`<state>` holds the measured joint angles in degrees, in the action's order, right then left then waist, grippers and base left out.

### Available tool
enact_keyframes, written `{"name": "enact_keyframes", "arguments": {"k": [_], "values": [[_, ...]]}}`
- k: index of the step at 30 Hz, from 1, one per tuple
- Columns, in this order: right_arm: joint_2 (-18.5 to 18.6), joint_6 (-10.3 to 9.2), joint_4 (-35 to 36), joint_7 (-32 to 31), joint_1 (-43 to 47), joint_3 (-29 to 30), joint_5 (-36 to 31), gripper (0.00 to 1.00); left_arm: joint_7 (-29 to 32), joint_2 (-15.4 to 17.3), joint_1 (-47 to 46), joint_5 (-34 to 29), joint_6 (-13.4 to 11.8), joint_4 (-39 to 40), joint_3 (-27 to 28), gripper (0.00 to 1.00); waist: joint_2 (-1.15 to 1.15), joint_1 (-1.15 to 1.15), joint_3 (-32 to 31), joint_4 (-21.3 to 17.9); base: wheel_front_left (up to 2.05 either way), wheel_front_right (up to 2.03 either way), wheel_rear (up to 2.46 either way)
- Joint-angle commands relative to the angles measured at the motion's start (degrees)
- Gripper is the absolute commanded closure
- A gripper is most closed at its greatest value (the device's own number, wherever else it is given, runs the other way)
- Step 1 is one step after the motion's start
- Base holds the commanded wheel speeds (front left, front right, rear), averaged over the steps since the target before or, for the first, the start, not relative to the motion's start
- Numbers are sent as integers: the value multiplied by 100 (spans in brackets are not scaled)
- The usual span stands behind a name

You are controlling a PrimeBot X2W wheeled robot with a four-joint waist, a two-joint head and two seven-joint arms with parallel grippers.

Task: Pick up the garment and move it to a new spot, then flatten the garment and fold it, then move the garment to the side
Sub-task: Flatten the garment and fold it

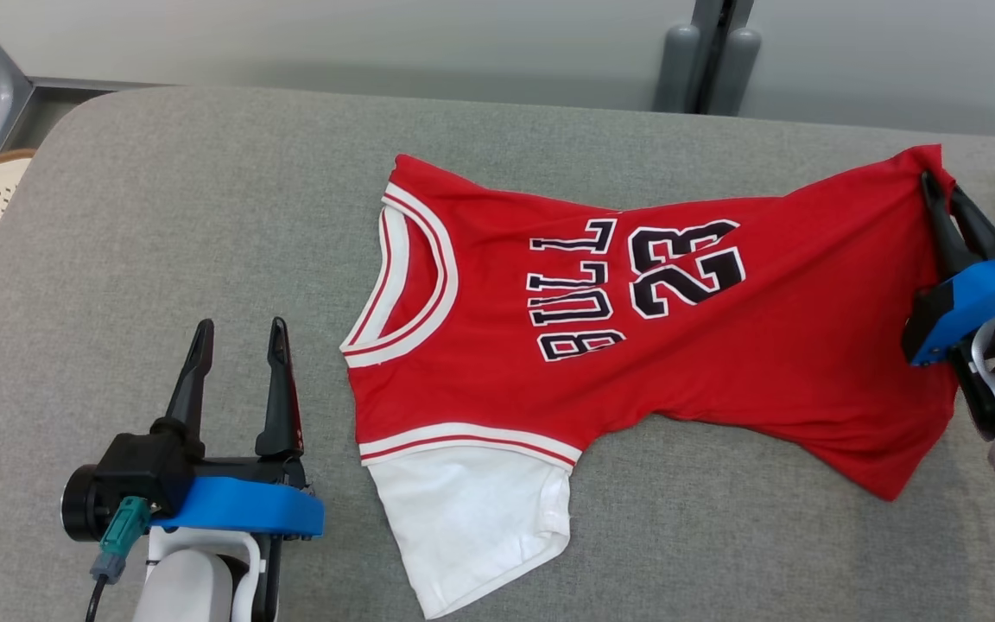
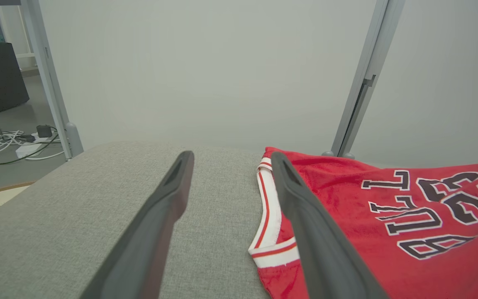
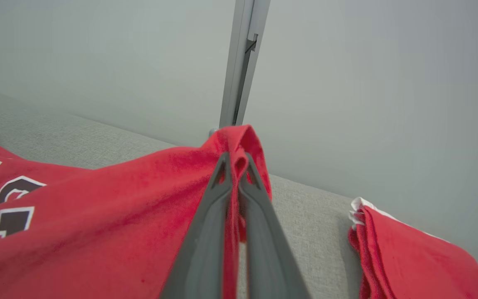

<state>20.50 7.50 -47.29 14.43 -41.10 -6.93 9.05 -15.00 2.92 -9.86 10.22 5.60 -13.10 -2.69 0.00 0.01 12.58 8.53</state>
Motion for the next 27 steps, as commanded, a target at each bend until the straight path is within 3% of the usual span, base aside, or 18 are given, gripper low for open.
{"name": "enact_keyframes", "arguments": {"k": [1,7,8,9,16,27], "values": [[55,-1,-126,40,-201,40,-120,100,-25,-5,-110,41,-4,2,-41,0,0,-1,106,105,0,0,0],[-97,-1,-527,67,-514,199,-356,100,-26,-4,-151,49,-8,27,-48,0,0,-1,228,148,0,0,0],[-139,-1,-623,69,-549,239,-377,40,-26,-5,-156,49,-12,28,-57,0,0,-1,239,150,0,0,0],[-177,-1,-753,69,-566,268,-410,0,-26,-6,-163,45,-15,17,-61,0,0,-1,242,146,0,0,0],[-294,0,-531,79,-297,503,-424,0,-26,-4,-185,-24,-23,-14,5,0,0,-1,177,-27,0,0,0],[-668,0,1490,82,1260,862,-152,0,-25,-4,224,-176,-18,27,333,0,0,-1,-299,-577,0,0,0]]}}
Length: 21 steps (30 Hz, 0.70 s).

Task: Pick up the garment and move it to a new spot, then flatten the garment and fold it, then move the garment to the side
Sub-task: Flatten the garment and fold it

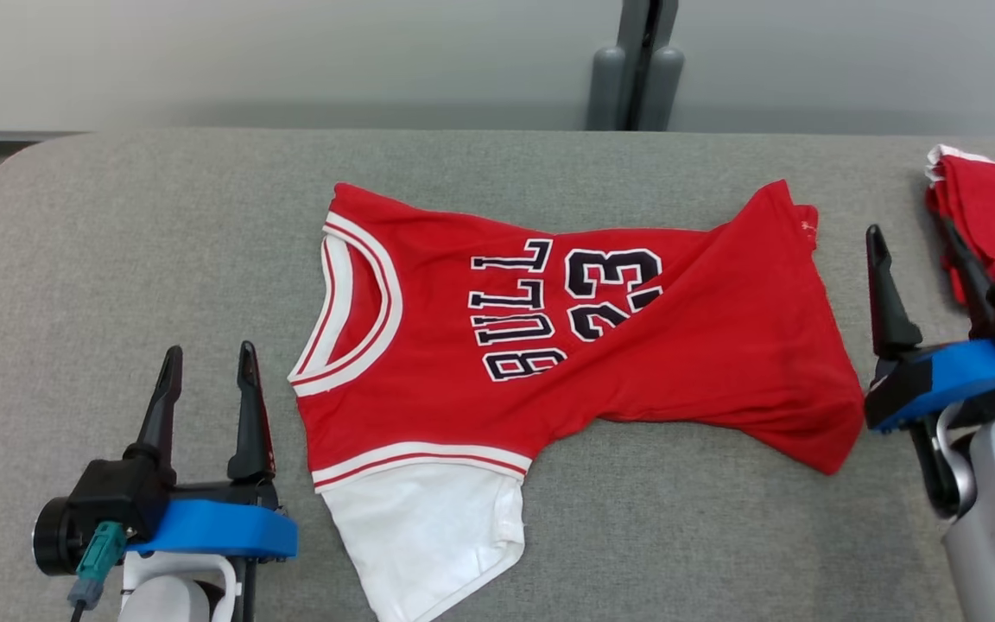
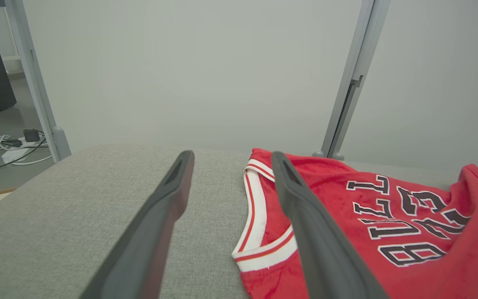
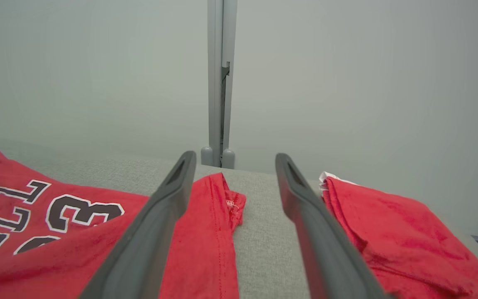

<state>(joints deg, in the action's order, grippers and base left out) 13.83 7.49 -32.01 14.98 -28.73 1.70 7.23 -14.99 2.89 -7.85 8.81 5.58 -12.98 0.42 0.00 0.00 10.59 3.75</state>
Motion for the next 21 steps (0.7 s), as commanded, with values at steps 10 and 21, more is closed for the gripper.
{"name": "enact_keyframes", "arguments": {"k": [10,21], "values": [[-568,1,1266,28,1473,-106,148,0,-27,-2,384,-93,19,38,178,0,0,0,-455,-328,0,0,0],[-937,1,1987,-124,2464,48,-83,0,-27,-3,524,-158,11,47,152,0,0,0,-602,-264,0,0,0]]}}
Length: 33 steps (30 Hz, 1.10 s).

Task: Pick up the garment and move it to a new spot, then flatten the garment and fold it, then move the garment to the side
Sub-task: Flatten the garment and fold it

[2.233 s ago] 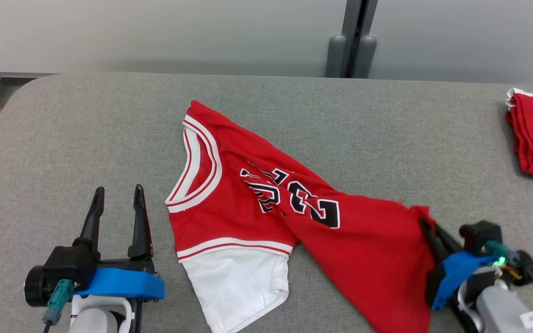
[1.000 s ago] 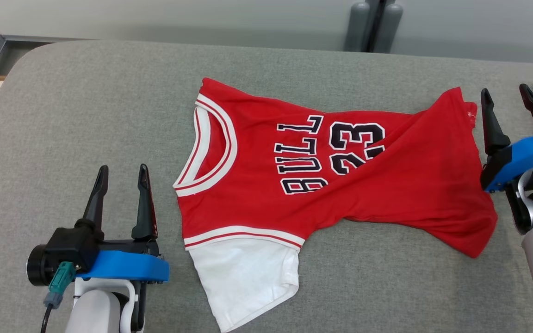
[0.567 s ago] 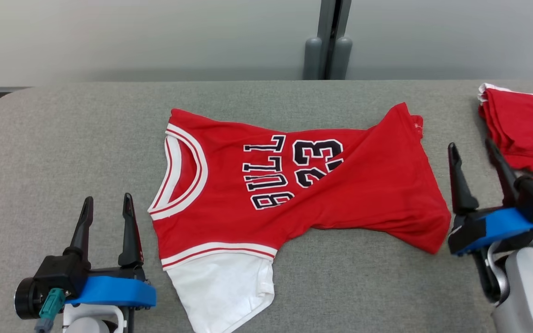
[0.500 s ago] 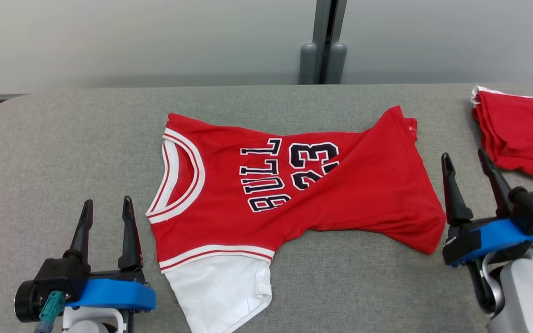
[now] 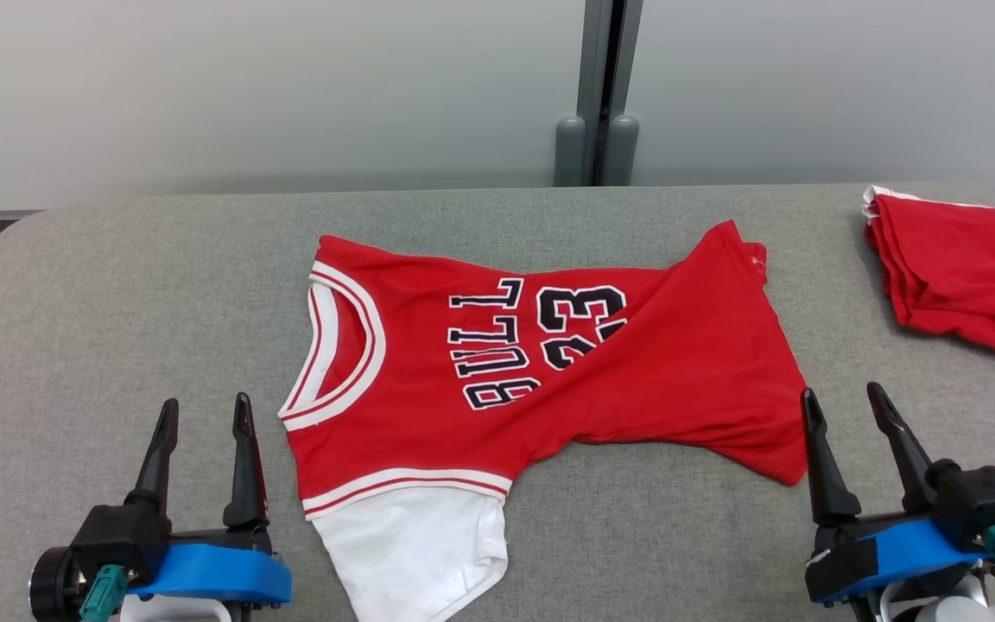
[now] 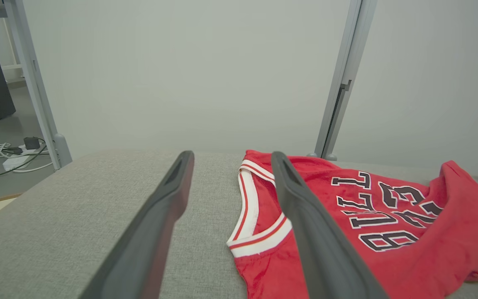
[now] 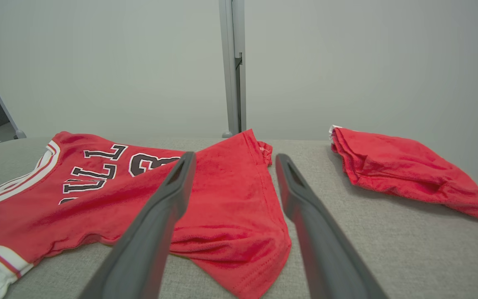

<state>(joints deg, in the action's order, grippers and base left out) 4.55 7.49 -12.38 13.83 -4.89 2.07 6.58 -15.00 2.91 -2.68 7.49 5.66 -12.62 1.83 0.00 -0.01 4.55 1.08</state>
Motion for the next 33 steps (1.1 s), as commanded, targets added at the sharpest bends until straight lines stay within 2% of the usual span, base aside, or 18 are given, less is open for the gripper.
{"name": "enact_keyframes", "arguments": {"k": [1,9,16,28,33], "values": [[-27,1,71,-33,130,42,-32,0,-26,-3,16,-35,-10,9,10,0,0,1,-4,17,0,0,0],[-124,1,336,-196,349,260,-103,0,-26,-3,45,-51,-62,-33,40,0,0,1,-1,88,0,0,0],[-145,1,254,-261,370,356,-102,0,-26,-3,12,-106,-18,-130,-15,0,0,1,-35,122,0,0,0],[127,1,-738,-180,-73,733,-203,0,7,154,176,-231,149,-916,-930,0,0,1,36,191,0,0,0],[214,1,-1162,-63,-338,754,-176,0,113,265,316,-71,187,-1140,-1288,0,0,1,133,204,0,0,0]]}}
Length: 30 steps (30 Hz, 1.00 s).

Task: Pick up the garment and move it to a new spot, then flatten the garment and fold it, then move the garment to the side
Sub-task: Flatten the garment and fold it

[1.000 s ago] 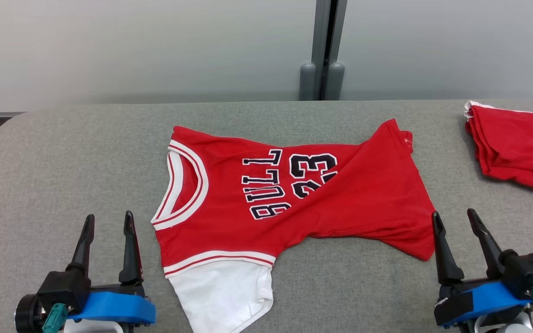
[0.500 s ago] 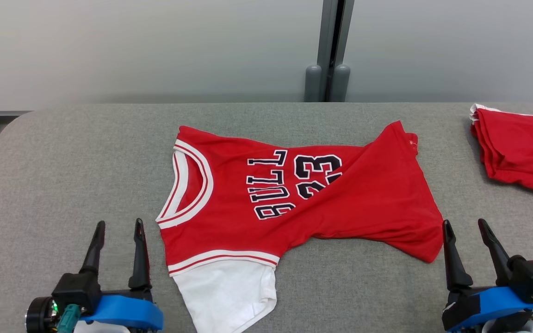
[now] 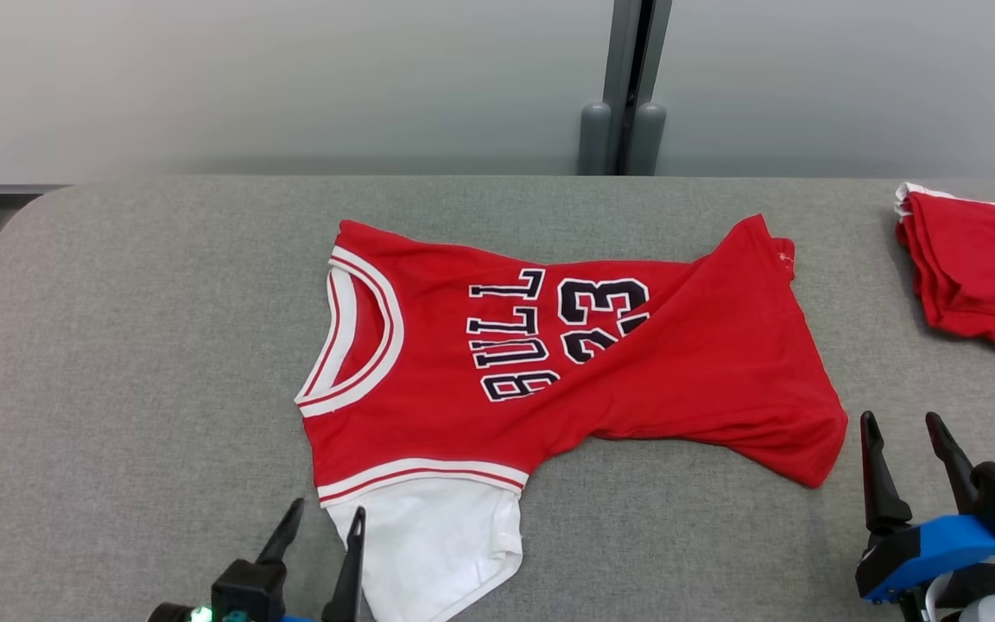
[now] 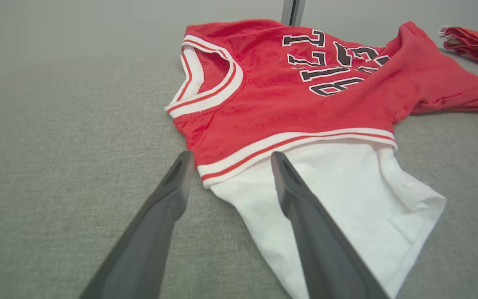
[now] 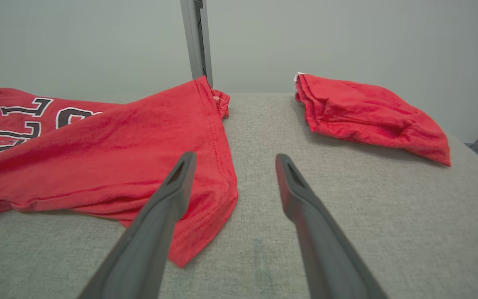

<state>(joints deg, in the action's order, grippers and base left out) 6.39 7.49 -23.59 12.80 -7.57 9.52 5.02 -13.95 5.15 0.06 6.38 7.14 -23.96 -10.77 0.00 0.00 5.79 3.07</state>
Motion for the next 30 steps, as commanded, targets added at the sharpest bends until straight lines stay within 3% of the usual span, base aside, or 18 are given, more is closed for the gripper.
{"name": "enact_keyframes", "arguments": {"k": [1,17,30], "values": [[31,1,-40,39,-71,10,-20,0,8,41,42,40,40,-7,-28,0,0,0,9,5,0,0,0],[198,1,-863,214,-582,-37,-3,0,399,305,290,605,33,-297,-1124,0,0,0,211,23,0,0,0],[403,1,-2086,198,-1377,-388,-93,0,371,301,-82,755,34,-382,-1338,0,0,0,438,108,0,0,0]]}}
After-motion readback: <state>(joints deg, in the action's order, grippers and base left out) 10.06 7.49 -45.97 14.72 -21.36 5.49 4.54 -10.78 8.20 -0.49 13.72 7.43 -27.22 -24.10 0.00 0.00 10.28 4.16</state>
